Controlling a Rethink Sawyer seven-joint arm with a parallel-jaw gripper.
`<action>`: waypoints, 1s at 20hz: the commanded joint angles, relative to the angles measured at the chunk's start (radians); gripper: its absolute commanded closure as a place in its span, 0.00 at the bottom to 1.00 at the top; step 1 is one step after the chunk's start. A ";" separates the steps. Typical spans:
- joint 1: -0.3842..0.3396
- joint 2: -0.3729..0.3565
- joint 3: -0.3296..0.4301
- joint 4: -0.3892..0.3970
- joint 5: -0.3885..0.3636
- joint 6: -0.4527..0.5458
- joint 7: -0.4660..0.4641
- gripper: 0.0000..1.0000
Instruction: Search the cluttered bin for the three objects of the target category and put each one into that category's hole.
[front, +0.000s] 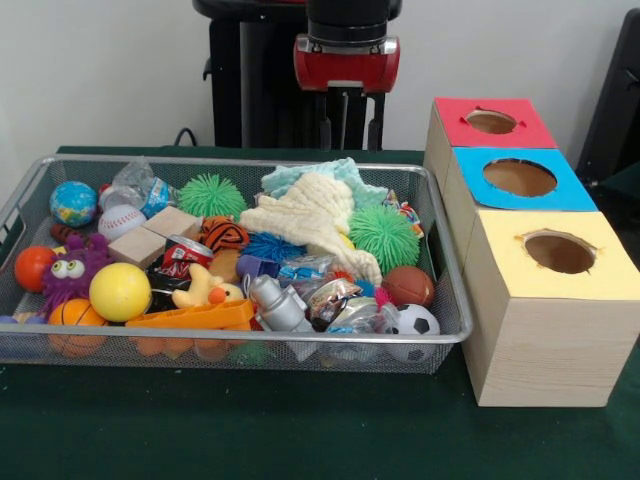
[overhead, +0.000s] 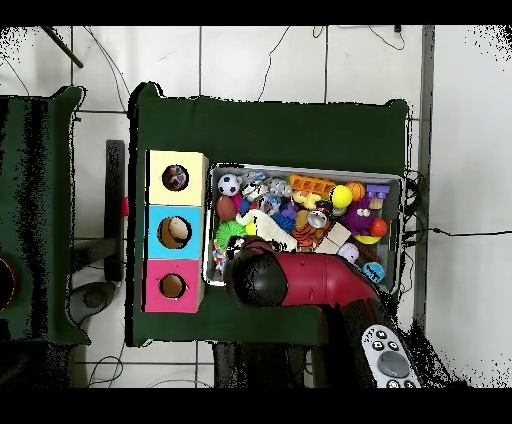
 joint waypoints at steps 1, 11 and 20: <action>0.026 0.072 -0.024 0.052 -0.059 -0.104 0.111 0.00; 0.056 0.104 -0.045 0.053 -0.036 -0.147 0.122 0.00; 0.078 0.159 -0.056 0.017 -0.024 -0.177 0.126 0.00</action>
